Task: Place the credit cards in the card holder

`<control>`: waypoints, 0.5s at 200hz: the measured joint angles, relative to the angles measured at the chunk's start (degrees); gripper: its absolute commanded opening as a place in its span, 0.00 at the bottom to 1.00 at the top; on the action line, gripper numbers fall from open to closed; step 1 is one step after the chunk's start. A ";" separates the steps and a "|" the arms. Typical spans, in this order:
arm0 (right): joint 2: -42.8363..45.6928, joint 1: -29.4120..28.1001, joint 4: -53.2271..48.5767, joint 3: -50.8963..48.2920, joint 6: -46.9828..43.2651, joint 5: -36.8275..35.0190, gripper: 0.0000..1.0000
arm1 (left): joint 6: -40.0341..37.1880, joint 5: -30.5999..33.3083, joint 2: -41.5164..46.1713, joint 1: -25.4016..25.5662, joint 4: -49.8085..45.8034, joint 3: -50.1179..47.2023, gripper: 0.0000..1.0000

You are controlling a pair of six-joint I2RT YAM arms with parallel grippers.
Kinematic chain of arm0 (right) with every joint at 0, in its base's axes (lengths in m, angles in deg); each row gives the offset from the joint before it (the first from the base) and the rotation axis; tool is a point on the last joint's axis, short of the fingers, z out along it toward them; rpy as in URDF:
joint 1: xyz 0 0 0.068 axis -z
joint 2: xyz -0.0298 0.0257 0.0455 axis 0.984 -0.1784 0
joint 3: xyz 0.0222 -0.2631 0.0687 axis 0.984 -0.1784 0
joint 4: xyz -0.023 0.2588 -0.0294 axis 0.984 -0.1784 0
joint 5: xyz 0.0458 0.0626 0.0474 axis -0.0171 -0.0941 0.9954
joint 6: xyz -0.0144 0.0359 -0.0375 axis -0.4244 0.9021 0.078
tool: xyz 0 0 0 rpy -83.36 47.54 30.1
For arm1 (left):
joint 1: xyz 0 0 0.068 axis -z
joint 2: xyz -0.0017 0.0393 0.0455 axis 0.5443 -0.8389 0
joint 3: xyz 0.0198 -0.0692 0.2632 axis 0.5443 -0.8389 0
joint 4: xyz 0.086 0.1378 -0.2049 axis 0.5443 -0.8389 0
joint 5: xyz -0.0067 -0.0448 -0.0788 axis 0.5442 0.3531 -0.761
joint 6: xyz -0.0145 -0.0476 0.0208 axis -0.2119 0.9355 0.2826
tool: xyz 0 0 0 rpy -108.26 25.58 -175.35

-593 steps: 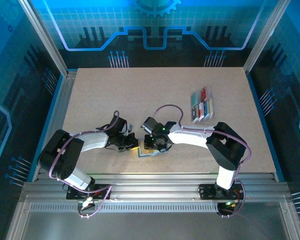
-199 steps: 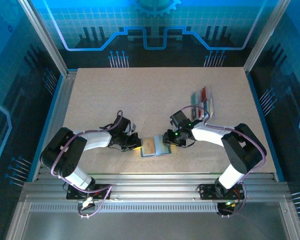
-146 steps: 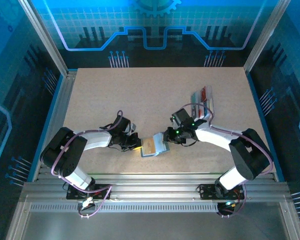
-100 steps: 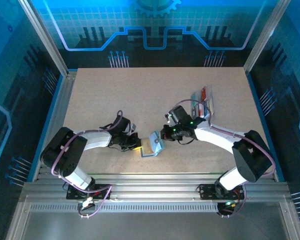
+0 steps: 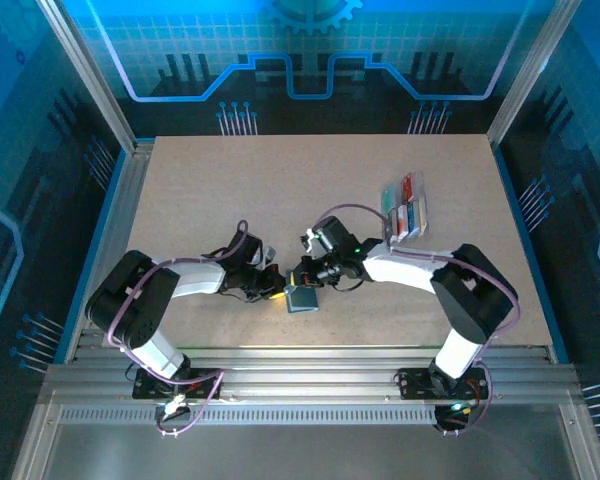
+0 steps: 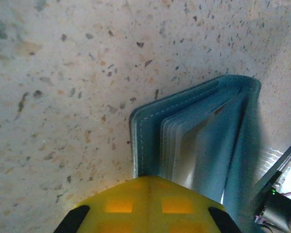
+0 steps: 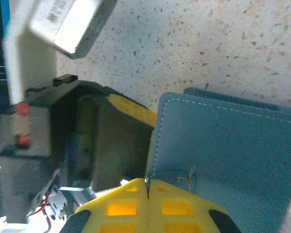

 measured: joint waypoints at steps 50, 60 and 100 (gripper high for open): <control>-4.46 -1.03 1.88 2.54 1.51 -0.04 0.12 | 1.68 3.19 4.92 -1.27 -3.85 -2.51 0.18; -5.05 -1.53 1.44 3.65 1.31 -1.16 0.14 | 1.97 5.25 8.22 -1.66 -7.21 -3.43 0.19; -7.02 -3.56 -0.68 6.82 0.46 -4.20 0.36 | 2.56 11.67 24.30 -3.48 -20.00 -4.81 0.21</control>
